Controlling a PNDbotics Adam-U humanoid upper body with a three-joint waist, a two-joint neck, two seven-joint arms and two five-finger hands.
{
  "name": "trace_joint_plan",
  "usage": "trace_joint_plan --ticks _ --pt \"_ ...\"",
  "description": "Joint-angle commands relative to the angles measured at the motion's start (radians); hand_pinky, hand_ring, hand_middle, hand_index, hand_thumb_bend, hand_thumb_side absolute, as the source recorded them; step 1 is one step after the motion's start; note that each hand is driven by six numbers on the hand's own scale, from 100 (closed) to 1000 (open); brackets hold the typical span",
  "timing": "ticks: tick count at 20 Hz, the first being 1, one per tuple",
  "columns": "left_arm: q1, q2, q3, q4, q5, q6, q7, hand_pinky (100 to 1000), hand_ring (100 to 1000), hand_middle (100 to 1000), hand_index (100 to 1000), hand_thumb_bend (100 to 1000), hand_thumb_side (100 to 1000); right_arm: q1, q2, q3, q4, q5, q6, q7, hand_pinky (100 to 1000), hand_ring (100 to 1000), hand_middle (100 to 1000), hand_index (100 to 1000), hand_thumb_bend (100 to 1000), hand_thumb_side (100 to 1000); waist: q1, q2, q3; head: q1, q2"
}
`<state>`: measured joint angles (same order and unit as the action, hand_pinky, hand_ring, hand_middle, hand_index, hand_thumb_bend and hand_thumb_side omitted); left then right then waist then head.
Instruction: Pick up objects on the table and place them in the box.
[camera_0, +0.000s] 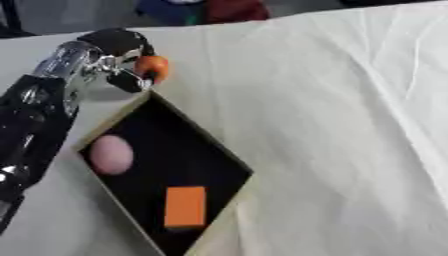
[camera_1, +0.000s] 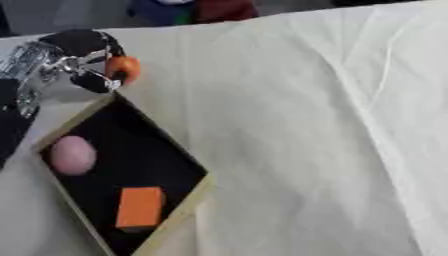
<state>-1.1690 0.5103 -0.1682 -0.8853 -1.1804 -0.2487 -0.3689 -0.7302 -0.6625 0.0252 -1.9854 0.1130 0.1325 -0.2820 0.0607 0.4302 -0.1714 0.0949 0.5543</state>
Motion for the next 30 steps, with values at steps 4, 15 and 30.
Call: trace_joint_plan --ticks 4,15,30 --pt "-0.008 0.026 -0.006 -0.064 0.068 -0.007 0.001 441 596 642 679 100 274 -0.002 -0.013 -0.014 -0.015 -0.004 0.007 -0.003 885 826 655 779 100 690 -0.011 -0.038 0.013 -0.002 0.021" --pt "0.032 0.076 -0.053 -0.357 0.22 0.06 0.045 400 554 614 640 100 382 0.013 -0.016 -0.016 -0.015 0.003 0.013 -0.007 884 826 655 777 100 684 -0.03 -0.067 0.06 -0.023 0.055" --pt "0.247 0.256 -0.206 -1.018 0.564 0.212 0.001 398 542 613 636 100 439 0.027 -0.008 -0.02 -0.015 0.01 0.019 -0.014 882 826 656 775 100 677 -0.052 -0.094 0.108 -0.057 0.074"
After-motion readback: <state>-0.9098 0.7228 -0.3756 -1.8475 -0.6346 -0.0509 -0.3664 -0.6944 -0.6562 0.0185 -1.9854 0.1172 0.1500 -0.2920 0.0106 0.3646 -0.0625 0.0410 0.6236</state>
